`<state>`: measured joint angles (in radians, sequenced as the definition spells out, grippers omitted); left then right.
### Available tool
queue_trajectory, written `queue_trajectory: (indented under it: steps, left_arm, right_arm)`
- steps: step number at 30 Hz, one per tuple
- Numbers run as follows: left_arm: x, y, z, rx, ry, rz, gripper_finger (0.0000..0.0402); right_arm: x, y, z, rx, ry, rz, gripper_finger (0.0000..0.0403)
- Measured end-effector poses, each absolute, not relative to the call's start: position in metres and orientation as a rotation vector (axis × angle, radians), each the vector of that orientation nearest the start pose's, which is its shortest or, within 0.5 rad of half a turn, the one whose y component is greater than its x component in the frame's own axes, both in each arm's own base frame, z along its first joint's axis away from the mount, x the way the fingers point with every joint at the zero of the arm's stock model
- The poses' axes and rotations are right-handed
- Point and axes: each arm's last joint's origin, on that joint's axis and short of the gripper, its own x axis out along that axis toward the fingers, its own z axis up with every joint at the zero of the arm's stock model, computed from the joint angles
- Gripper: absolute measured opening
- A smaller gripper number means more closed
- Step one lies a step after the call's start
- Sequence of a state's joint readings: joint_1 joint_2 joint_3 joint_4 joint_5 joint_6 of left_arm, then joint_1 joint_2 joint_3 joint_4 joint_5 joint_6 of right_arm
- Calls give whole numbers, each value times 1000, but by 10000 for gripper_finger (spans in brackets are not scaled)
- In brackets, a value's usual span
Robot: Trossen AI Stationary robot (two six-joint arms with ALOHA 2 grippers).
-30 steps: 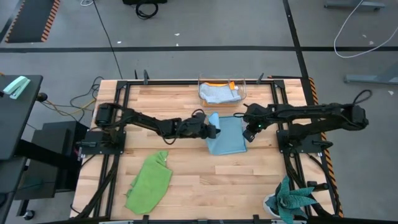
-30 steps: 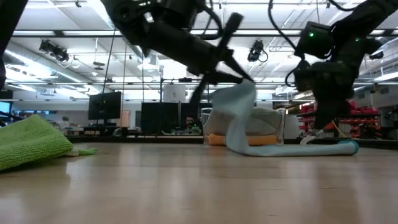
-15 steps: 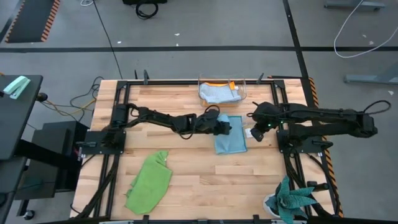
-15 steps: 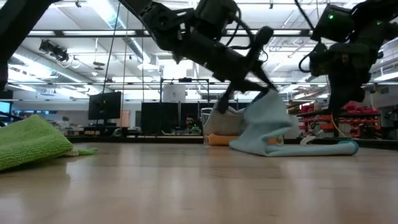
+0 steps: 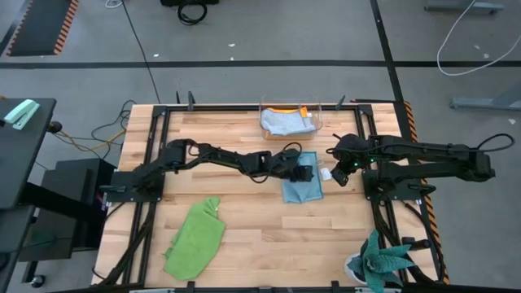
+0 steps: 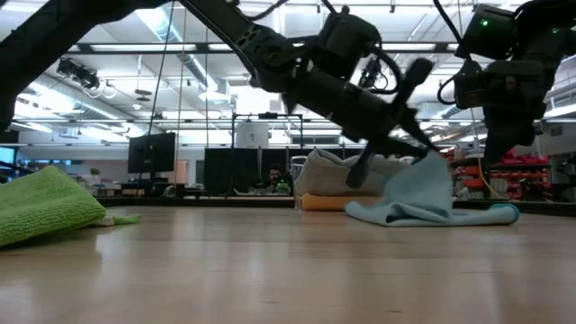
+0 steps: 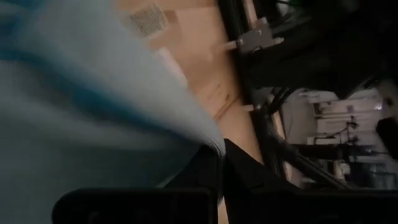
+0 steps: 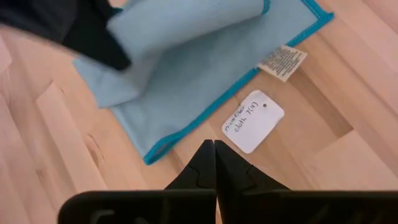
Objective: Fold microfiber towels
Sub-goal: Fold the blue microfiber cloth
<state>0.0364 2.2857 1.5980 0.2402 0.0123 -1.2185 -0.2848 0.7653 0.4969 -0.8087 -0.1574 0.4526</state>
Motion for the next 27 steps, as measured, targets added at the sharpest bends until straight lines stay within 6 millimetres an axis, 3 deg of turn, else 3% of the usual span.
queue_trajectory:
  steps: [4,14,27]
  left_arm:
    - [516,17,154,-1213,395,269,18]
    - [515,23,152,-1168,426,285,71]
    - [515,28,161,-1100,412,228,119]
  right_arm:
    - [123,-31,194,644,1023,-355,2]
    - [123,-31,194,644,1023,-354,25]
    - [127,-31,197,713,977,-303,98]
